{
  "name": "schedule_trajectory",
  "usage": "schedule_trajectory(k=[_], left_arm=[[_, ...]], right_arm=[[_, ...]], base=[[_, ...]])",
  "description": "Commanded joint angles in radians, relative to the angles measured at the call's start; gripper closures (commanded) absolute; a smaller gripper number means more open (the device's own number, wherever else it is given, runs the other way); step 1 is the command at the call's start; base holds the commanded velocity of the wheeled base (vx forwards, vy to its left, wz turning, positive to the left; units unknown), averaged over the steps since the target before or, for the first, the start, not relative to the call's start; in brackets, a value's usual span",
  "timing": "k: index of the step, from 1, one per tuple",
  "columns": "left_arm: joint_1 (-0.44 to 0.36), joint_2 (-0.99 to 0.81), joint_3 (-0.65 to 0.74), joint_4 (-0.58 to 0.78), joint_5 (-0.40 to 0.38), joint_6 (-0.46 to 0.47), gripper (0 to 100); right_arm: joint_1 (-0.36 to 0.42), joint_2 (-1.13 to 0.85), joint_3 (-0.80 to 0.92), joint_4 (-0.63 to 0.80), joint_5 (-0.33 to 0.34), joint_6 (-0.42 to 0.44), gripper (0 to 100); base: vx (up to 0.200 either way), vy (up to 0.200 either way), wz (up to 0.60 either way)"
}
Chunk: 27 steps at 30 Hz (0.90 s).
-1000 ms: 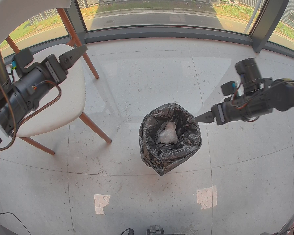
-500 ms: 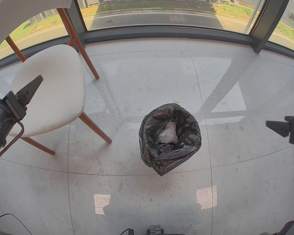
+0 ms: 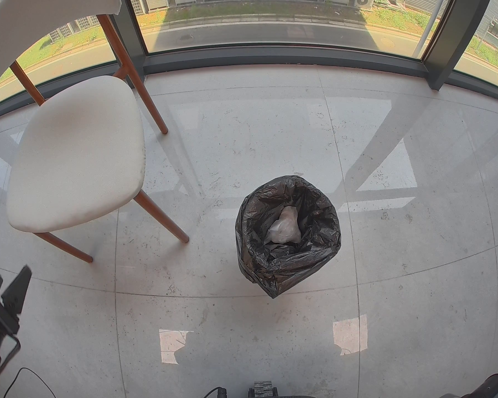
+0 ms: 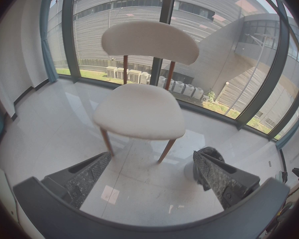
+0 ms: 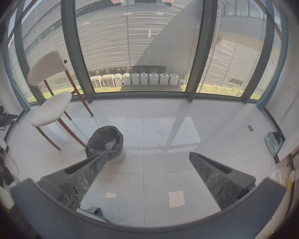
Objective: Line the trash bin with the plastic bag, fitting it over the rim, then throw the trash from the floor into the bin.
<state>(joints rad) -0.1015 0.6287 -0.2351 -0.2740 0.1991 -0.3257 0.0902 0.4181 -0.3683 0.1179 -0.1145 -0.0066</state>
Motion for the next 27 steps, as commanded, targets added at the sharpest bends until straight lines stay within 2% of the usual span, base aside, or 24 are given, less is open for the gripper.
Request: schedule_trajectory(k=[1,2,3,4,6,9,10,12,13,16,20,27], left_arm=[[0.146,-0.532,0.154,0.377,-0.032,-0.026,0],[0.146,-0.532,0.161,0.366,-0.066,-0.013,0],[0.146,-0.532,0.161,0.366,-0.066,-0.013,0],[0.146,-0.532,0.166,0.361,-0.126,0.022,0],[0.146,-0.532,0.168,0.361,-0.164,0.079,0],[0.146,-0.532,0.174,0.358,-0.19,0.18,0],[0.146,-0.532,0.174,0.358,-0.199,0.208,0],[0.146,-0.532,0.18,0.357,-0.231,0.244,0],[0.146,-0.532,0.181,0.355,-0.25,0.257,0],[0.146,-0.532,0.192,0.325,-0.308,0.281,0],[0.146,-0.532,0.197,0.315,-0.376,0.29,0],[0.146,-0.532,0.207,0.286,-0.379,0.264,0]], right_arm=[[-0.093,-0.417,0.365,-0.155,0.013,-0.072,0],[-0.093,-0.417,0.368,-0.162,0.015,-0.066,0],[-0.093,-0.417,0.368,-0.162,0.015,-0.066,0],[-0.092,-0.418,0.368,-0.162,0.022,-0.006,0],[-0.093,-0.417,0.368,-0.164,0.018,0.05,0],[-0.095,-0.415,0.368,-0.158,0.027,0.025,0],[-0.095,-0.415,0.367,-0.152,0.041,0.017,0],[-0.093,-0.415,0.367,-0.127,0.144,-0.044,0],[-0.093,-0.413,0.367,-0.121,0.171,-0.061,0],[-0.093,-0.413,0.368,-0.119,0.142,-0.033,0],[-0.093,-0.415,0.368,-0.118,0.055,0.017,0],[-0.095,-0.413,0.368,-0.115,0.061,0.016,0]], base=[[0.0,0.0,0.0],[0.0,0.0,0.0],[0.0,0.0,0.0],[0.0,0.0,0.0],[0.0,0.0,0.0],[0.0,0.0,0.0],[0.0,0.0,0.0],[0.0,0.0,0.0],[0.0,0.0,0.0],[0.0,0.0,0.0],[0.0,0.0,0.0],[0.0,0.0,0.0]])
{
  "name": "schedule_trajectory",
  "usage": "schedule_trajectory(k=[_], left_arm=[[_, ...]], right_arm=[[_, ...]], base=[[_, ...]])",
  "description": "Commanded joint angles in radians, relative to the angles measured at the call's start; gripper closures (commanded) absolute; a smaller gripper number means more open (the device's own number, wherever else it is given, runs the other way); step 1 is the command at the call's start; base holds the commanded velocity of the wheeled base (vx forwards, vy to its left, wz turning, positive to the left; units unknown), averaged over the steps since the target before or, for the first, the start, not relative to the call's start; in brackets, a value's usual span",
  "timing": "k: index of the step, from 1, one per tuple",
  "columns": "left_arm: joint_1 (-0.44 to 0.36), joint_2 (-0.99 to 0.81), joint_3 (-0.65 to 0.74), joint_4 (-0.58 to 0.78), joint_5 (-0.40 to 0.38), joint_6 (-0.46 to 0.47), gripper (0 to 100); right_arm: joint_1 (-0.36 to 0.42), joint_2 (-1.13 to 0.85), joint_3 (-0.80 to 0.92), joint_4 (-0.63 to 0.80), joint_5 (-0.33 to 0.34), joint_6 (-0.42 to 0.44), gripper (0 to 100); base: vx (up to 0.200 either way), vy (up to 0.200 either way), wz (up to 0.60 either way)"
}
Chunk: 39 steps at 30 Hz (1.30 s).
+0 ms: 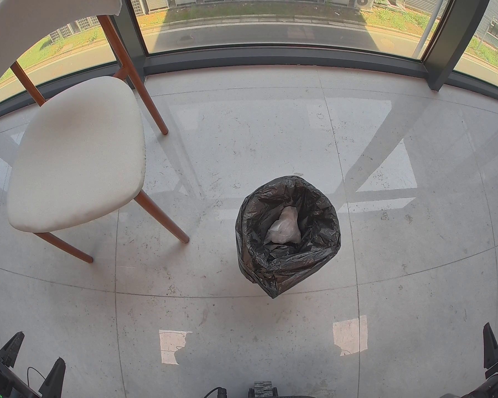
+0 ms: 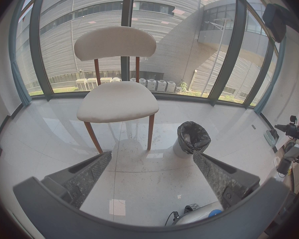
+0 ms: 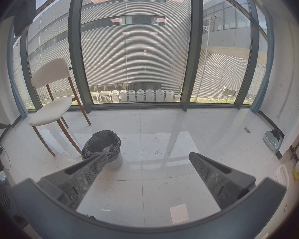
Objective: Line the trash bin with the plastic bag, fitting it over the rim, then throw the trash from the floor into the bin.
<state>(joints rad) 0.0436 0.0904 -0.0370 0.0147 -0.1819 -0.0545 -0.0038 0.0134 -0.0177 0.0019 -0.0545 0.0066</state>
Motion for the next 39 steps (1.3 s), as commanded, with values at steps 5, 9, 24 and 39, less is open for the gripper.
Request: schedule_trajectory(k=[5,9,24,39], left_arm=[[0.004,0.006,0.029,-0.056,0.229,-0.007,0],[0.028,0.005,0.034,-0.047,0.305,-0.011,0],[-0.065,-0.047,0.031,0.007,0.164,0.054,0],[-0.059,-0.083,0.032,0.002,0.171,0.051,0]], right_arm=[[-0.001,-0.009,0.018,0.001,0.001,0.003,0],[-0.001,-0.009,0.018,0.001,0.001,0.003,0],[0.001,-0.009,0.018,0.001,0.001,0.004,0],[0.002,-0.009,0.018,-0.002,0.021,0.006,0]], base=[[0.0,0.0,0.0],[0.0,0.0,0.0],[0.0,0.0,0.0],[0.0,0.0,0.0]])
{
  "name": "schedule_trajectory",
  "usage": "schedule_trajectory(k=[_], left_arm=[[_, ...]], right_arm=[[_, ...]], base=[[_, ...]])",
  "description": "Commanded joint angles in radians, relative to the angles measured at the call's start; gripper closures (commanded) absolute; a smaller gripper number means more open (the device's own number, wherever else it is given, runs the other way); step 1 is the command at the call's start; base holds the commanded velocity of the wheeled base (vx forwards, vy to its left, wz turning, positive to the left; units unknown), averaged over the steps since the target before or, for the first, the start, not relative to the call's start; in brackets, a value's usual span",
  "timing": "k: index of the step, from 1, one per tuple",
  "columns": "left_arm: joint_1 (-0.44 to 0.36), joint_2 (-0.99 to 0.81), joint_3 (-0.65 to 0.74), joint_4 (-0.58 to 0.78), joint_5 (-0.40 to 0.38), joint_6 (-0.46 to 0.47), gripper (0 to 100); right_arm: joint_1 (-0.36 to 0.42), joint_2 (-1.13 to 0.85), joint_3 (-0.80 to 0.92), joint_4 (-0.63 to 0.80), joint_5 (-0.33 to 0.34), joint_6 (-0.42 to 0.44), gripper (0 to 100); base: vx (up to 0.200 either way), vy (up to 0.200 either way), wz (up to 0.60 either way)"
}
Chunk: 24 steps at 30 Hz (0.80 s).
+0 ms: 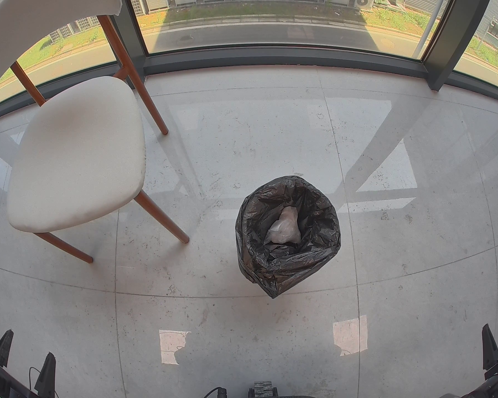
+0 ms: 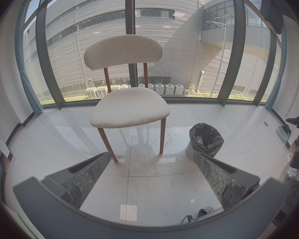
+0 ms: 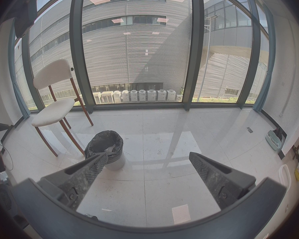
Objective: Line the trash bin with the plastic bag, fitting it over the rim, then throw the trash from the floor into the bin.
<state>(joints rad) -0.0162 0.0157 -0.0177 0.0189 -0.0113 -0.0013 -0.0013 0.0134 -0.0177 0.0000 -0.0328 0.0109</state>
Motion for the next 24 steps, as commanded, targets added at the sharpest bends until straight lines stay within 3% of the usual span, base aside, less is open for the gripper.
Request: schedule_trajectory(k=[1,24], left_arm=[[0.001,-0.008,0.013,-0.002,0.001,-0.003,0],[0.001,-0.008,0.013,-0.004,0.001,-0.006,0]], right_arm=[[0.0,-0.009,0.018,0.0,-0.001,0.001,0],[-0.002,-0.009,0.018,0.0,0.001,0.001,0]], base=[[0.0,0.0,0.0],[0.0,0.0,0.0]])
